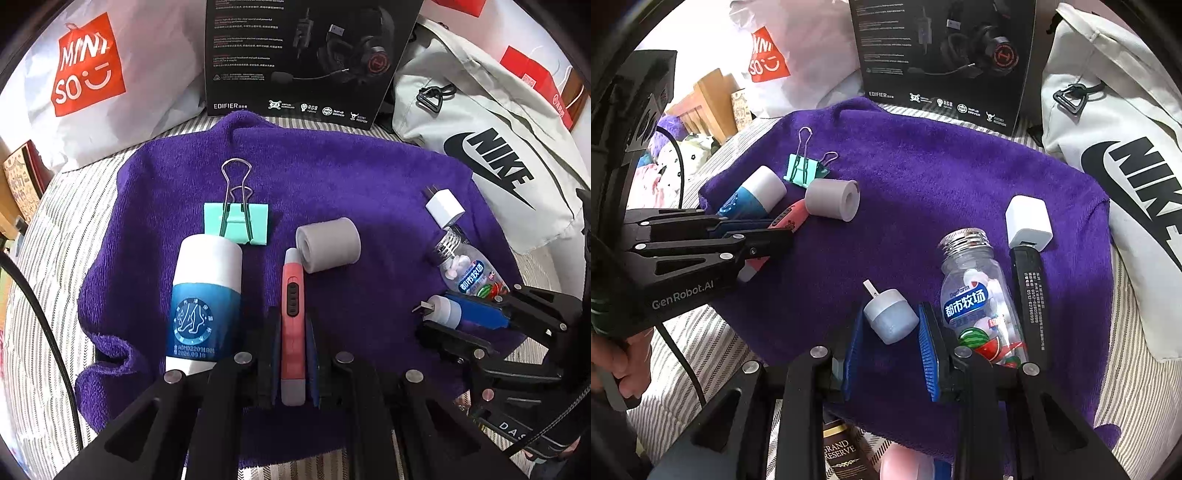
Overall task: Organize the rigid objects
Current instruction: 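Open the left gripper to drop the pen while the right releases the white cap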
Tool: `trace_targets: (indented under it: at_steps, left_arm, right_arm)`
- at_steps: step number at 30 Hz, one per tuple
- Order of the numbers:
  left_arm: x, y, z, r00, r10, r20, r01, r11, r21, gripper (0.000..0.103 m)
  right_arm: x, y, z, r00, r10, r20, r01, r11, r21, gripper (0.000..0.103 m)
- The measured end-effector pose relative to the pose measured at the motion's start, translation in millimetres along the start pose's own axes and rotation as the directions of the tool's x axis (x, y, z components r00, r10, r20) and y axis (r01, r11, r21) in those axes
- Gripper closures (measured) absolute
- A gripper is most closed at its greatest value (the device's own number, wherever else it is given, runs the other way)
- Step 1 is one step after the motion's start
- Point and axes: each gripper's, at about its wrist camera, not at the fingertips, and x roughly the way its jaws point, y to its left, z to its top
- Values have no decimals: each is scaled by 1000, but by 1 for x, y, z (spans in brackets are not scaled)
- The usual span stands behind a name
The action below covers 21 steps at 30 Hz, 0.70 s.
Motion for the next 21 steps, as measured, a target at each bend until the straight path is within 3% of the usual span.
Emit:
trace_targets:
  at_steps: [5, 10, 17, 21]
  left_arm:
    - [-4, 3, -6, 998, -70, -1, 70, 997, -8, 76]
    - [-7, 5, -11, 994, -108, -10, 108, 994, -26, 70]
    - [-13, 5, -17, 992, -119, -38, 118, 993, -29, 69]
    - [-29, 0, -24, 992, -126, -10, 126, 992, -31, 69]
  right_arm:
    - [-1, -2, -1, 1000, 22, -1, -22, 1000, -7, 73]
    - [-4, -4, -4, 998, 55, -17, -55, 998, -14, 67]
    - [-14, -9, -8, 998, 49, -28, -49, 999, 20, 65]
    - [-26, -11, -13, 999, 30, -19, -30, 999, 25, 65]
